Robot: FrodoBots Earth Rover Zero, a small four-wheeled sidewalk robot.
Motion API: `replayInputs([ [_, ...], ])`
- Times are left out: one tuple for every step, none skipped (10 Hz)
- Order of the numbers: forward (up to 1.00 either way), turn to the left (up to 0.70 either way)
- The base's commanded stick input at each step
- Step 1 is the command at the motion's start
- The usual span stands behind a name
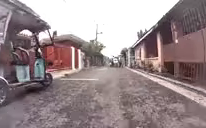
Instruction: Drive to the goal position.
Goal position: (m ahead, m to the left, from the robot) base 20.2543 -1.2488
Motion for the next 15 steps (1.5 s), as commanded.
replayInputs([
  [1.0, 0.0],
  [1.0, 0.0],
  [1.0, 0.0],
  [1.0, 0.0],
  [1.0, 0.0],
  [1.0, 0.0],
  [1.0, 0.0],
  [1.0, 0.0],
  [1.0, 0.0],
  [1.0, 0.0],
  [1.0, 0.02],
  [1.0, 0.14],
  [1.0, 0.35],
  [1.0, 0.14],
  [1.0, 0.0],
])
